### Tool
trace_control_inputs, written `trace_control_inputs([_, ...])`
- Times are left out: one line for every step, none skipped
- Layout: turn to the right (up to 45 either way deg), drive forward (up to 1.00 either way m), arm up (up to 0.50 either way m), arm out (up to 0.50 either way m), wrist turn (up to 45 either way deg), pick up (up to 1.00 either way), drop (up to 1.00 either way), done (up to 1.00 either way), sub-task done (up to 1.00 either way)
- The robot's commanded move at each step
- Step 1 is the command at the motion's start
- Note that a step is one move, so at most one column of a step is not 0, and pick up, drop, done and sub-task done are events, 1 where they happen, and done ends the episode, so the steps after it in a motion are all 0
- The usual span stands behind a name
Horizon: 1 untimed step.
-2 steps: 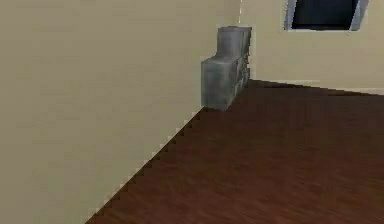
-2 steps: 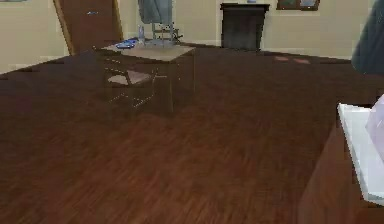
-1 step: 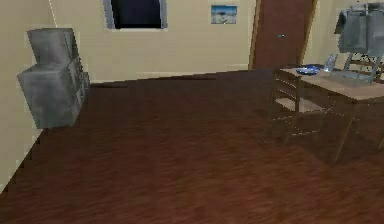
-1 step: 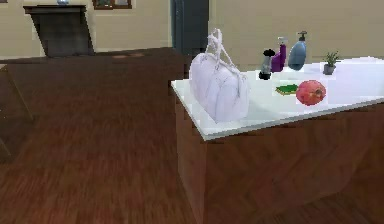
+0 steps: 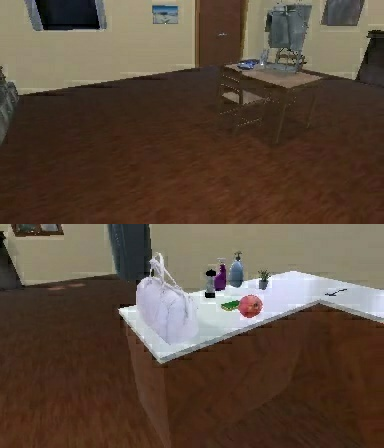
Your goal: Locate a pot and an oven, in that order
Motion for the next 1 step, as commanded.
trace_control_inputs([0.0, 0.05, 0.0, 0.0, 0.0, 0.0, 0.0, 0.0, 0.0])
